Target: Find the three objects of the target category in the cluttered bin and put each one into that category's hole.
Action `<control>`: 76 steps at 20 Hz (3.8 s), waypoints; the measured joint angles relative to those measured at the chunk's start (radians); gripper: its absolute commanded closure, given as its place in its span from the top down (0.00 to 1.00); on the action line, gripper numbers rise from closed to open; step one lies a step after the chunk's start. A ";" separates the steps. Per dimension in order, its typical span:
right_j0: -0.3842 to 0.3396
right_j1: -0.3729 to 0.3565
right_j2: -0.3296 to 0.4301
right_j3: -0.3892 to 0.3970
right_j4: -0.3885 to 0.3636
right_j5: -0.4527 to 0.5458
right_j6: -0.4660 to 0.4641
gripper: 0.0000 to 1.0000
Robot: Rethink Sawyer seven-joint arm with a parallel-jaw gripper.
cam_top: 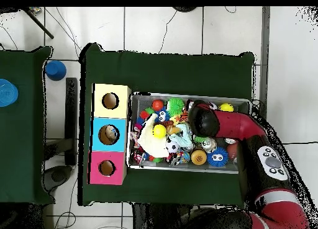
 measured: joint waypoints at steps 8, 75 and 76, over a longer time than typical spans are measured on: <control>0.021 0.004 -0.022 -0.011 0.000 0.000 0.000 0.00; 0.041 0.059 -0.036 -0.050 0.009 0.049 0.000 1.00; 0.041 0.058 -0.036 -0.050 0.009 0.056 0.000 1.00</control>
